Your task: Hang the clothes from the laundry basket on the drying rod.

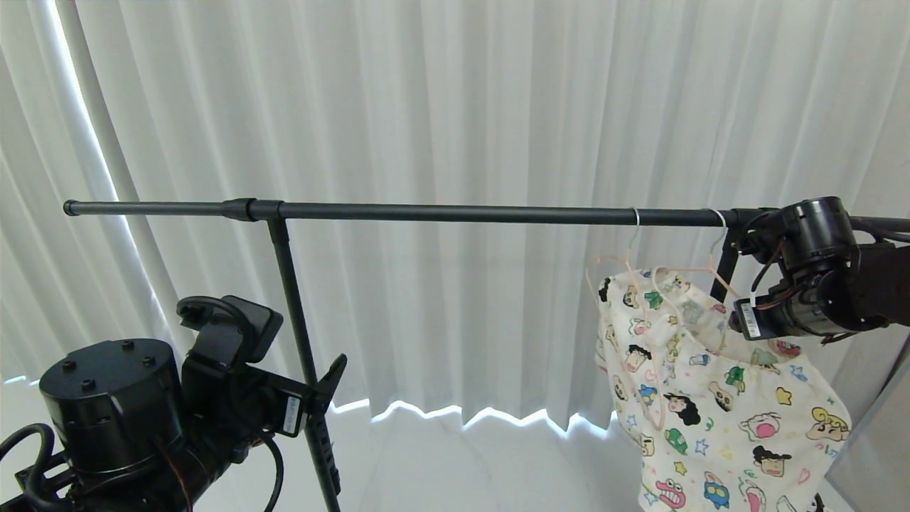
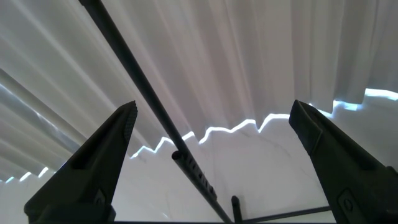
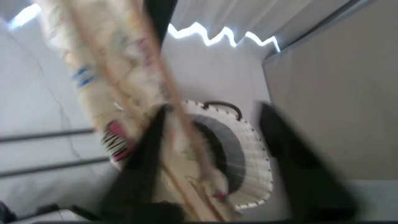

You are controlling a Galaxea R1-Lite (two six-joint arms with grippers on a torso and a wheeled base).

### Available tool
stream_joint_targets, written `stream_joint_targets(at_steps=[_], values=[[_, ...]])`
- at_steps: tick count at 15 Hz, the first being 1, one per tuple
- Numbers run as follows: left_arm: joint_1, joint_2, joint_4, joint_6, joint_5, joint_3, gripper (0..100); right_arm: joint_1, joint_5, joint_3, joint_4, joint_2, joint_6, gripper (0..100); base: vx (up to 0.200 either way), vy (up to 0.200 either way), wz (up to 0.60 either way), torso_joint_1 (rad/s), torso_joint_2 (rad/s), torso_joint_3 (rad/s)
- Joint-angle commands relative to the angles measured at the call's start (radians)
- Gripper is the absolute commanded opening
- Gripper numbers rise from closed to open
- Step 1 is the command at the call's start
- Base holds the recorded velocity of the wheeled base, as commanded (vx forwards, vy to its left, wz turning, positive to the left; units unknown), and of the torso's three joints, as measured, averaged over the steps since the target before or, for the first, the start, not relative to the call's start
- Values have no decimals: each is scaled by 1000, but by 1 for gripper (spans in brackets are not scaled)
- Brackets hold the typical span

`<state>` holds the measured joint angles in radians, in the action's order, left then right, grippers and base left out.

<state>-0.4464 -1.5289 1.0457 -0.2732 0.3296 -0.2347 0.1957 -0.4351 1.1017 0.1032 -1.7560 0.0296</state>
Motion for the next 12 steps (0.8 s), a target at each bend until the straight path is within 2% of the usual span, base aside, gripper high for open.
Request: stream_joint_targets(at_steps=[1,4,6,8,10,12], values=[[0,0,0,0,0,0,100,13,-1,0,-3,23,20,100,0,0,0,0,0,0],[3,0,0,2,0,5,100,62,6,-3,26,128,85,100,0,0,0,0,0,0],[5,1,0,3,2,17,100,106,18,1,104,253,69,100,0,0,0,0,0,0],[6,3,3,2,2,15,100,114,12,0,219,365,-19,100,0,0,0,0,0,0],[28,-2,14,2,2,11,100,85,24,-28,237,457,-151,100,0,0,0,0,0,0],[38,0,16,3,2,11,100,45,32,-68,233,518,-254,100,-200,0,0,-2,5,5]])
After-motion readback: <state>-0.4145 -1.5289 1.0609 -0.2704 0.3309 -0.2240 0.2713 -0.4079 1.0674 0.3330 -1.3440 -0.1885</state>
